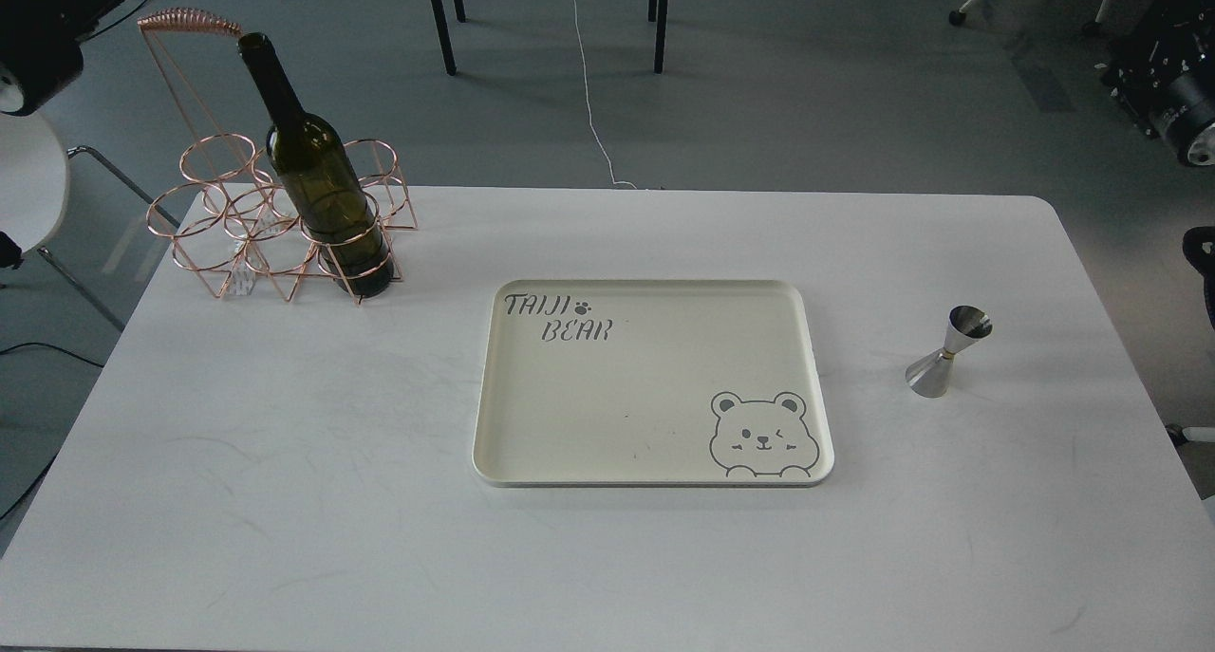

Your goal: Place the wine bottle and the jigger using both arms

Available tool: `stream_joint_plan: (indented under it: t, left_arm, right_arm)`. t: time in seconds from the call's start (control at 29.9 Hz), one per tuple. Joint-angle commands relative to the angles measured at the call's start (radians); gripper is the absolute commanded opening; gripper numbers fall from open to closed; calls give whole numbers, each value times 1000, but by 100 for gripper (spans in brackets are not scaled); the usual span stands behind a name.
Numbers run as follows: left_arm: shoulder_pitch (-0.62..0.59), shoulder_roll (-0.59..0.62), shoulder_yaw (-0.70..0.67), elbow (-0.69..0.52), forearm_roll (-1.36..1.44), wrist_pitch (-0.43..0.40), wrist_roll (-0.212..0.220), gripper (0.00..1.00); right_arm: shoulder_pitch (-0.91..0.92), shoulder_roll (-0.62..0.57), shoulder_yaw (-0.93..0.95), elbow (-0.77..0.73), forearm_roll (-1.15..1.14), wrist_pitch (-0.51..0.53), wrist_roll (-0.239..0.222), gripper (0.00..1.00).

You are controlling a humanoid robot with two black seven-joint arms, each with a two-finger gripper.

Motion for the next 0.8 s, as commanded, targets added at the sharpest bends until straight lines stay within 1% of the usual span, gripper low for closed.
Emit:
stream_joint_plan:
  t: [0.0, 0.1, 0.17, 0.27, 0.33, 0.43, 0.47, 0.57, 0.63, 0.67, 0.77]
  left_arm:
    - [5, 21, 0, 15, -197, -9, -1, 98]
    - [22, 21, 3, 58, -371, -22, -1, 98]
    - [50, 16, 3, 79, -486, -61, -5, 98]
    - [88, 3, 3, 102, -651, -139, -7, 98]
    - [111, -17, 1, 125, -730, -158, -8, 98]
    - [122, -59, -2, 191, -842, -172, -16, 98]
    - [123, -68, -2, 210, -883, -189, -16, 98]
    - [152, -93, -2, 257, -1008, -291, -15, 98]
    - [171, -125, -3, 293, -1064, -327, -15, 98]
    - [172, -138, -3, 309, -1083, -330, -15, 98]
    - [186, -198, -6, 398, -1143, -342, -12, 98]
  right_arm:
    - [-1, -5, 9, -1, 1, -1, 0, 99]
    - [-10, -12, 40, -3, 8, -1, 0, 99]
    - [-24, -11, 55, -1, 66, 1, 0, 98]
    - [-39, -6, 60, 0, 215, 7, 0, 99]
    - [-40, -2, 63, -1, 313, 13, 0, 99]
    - [-51, 0, 60, -3, 489, 16, 0, 99]
    - [-60, 2, 59, -1, 533, 16, 0, 99]
    - [-82, 6, 62, -1, 603, 24, 0, 99]
    - [-88, 18, 65, -1, 610, 39, -13, 99]
    - [-91, 25, 66, -1, 611, 45, -19, 99]
    - [-103, 35, 91, -4, 626, 61, -59, 99]
